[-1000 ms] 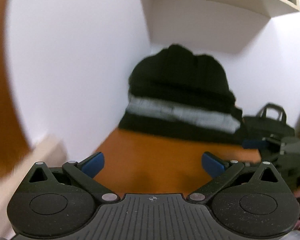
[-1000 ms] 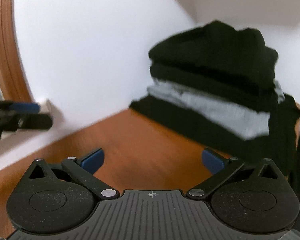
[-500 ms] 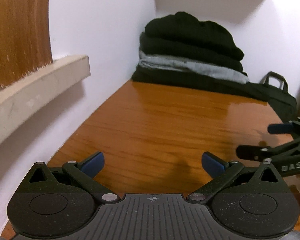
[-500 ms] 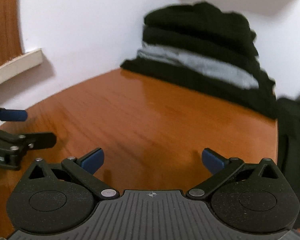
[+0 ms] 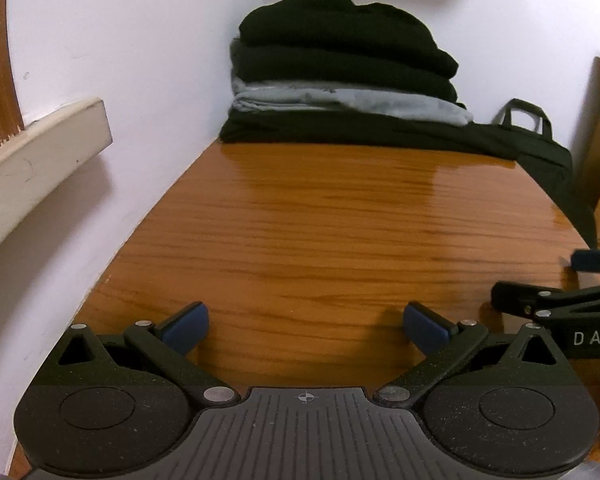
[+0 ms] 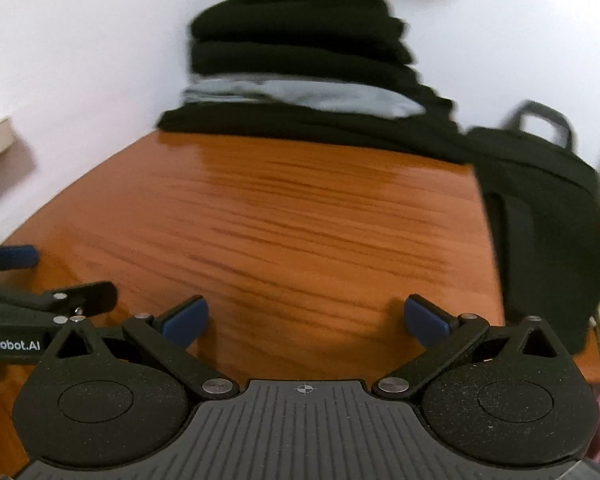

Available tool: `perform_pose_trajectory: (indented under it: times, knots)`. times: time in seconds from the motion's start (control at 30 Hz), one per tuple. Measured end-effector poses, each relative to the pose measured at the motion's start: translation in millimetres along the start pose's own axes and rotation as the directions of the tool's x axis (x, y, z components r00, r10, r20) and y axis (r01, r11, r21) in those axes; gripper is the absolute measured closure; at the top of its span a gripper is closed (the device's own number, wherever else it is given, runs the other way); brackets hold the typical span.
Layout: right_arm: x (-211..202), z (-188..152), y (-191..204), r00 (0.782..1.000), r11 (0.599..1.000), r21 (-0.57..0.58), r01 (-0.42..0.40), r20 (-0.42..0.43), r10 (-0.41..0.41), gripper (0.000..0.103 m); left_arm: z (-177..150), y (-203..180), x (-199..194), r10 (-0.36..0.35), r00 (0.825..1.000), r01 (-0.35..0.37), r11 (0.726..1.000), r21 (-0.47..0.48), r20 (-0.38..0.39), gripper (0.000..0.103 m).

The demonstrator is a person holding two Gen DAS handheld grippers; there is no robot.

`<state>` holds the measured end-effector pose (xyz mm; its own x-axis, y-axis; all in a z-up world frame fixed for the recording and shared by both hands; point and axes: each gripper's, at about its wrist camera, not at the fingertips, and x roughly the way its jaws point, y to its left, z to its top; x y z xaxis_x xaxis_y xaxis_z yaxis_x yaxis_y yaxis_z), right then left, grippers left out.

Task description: Fold clothes

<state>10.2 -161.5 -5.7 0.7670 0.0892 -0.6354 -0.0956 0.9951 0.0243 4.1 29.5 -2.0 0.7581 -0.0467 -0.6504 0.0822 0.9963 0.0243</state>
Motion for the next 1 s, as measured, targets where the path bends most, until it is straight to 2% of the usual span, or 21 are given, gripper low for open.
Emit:
perform_pose_trajectory:
  times: [0.13,1.0]
  knots:
    - [-3.0,-3.3,0.2,0.999,0.999,0.031,0.042,-0.003,-0.042,0.0,1.0,0.0,0.7,-0.005,1.0,0.005,1.0,0.003,-0.001,0.0]
    - [-5.0,-8.7,3.5,0.996,0.994,0.065,0.086,0.008,-0.087,0.0,2.3,0.5,2.1,-0.007,1.0,0.007,1.0,0.002,-0.002,0.0]
